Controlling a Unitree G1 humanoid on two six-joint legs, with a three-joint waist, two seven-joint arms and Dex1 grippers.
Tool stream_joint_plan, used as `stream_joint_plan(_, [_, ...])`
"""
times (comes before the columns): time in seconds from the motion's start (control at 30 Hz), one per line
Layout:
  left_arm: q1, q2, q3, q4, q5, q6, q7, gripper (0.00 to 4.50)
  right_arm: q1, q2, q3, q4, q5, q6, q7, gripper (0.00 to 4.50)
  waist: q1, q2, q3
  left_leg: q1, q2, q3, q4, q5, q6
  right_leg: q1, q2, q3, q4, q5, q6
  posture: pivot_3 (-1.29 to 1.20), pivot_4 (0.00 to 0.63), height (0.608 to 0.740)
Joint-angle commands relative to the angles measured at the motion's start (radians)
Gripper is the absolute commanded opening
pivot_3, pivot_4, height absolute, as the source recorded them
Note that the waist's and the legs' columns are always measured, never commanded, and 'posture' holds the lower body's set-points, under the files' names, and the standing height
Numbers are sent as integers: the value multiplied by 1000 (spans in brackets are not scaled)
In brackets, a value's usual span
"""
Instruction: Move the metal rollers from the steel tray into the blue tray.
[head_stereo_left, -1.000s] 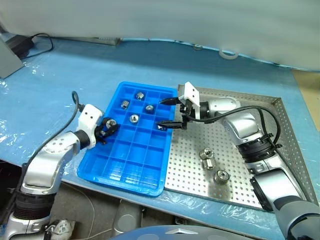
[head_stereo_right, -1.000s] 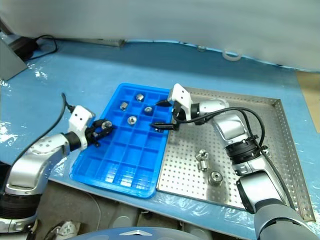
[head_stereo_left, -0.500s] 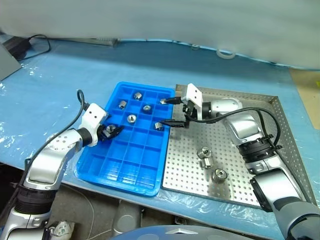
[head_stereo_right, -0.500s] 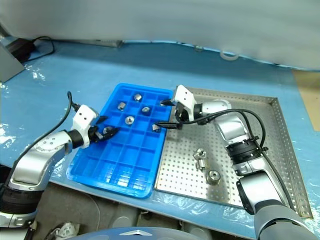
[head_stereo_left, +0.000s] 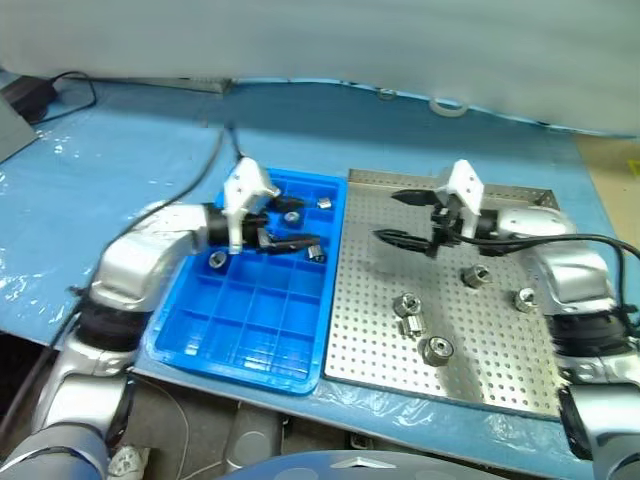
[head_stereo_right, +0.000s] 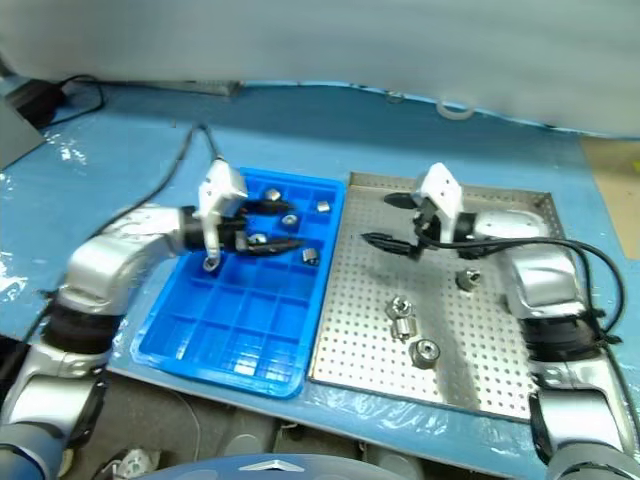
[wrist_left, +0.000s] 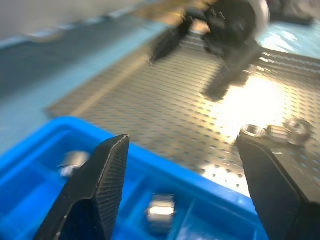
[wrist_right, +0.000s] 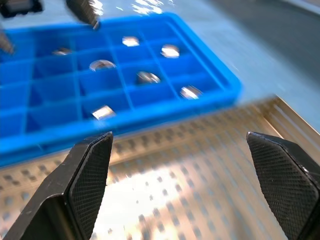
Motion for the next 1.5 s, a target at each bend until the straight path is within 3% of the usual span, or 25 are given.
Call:
stream_joint_plan(0.03, [-84, -84, -96, 168, 61, -131, -120, 3616, 93, -46, -131, -154, 47, 74, -60, 4500, -22, 0, 0, 0, 0, 0, 0, -1, 1, 0, 0, 0, 0, 0, 0, -283, 150, 740])
stream_joint_plan(0.27, [-233, -281, -181, 525, 150, -391, -320, 3616, 339, -44, -294, -421, 107, 214, -189, 4500, -99, 0, 0, -1, 0, 0, 0, -2, 4, 0, 0, -1, -3, 0, 1, -485, 150, 740])
stream_joint_plan(0.47, [-342, -331, -206, 807, 268, -609, -425, 3616, 475, -16, -372, -566, 146, 289, -286, 4500, -151, 1, 0, 1, 0, 0, 0, -2, 4, 2, 1, 0, -4, 1, 1, -573, 150, 740])
stream_joint_plan(0.7, [-462, -426, -183, 1073, 371, -808, -410, 3616, 553, -2, -394, -622, 163, 311, -345, 4500, -170, 1, -1, 3, 0, 1, 1, -6, 10, 9, 0, 0, -15, 3, 6, -613, 150, 740])
stream_joint_plan(0.93, [-466, -493, -188, 1174, 460, -902, -362, 3616, 594, -1, -408, -652, 175, 321, -389, 4500, -186, 1, -1, 1, -4, 3, 1, -9, 16, 8, -5, 0, -16, 3, 6, -656, 150, 740])
stream_joint_plan(1.27, [-453, -477, -227, 1255, 595, -974, -295, 3616, 647, 1, -413, -671, 177, 321, -429, 4500, -219, 0, -1, 17, -7, 3, 1, -11, 16, 28, -7, 0, -21, 3, 6, -678, 150, 740])
stream_joint_plan(1.5, [-456, -486, -216, 1272, 635, -962, -279, 3616, 668, -2, -425, -678, 172, 316, -442, 4500, -242, 0, -1, 15, -9, 2, 2, -13, 21, 29, -9, -1, -27, 3, 7, -687, 150, 740])
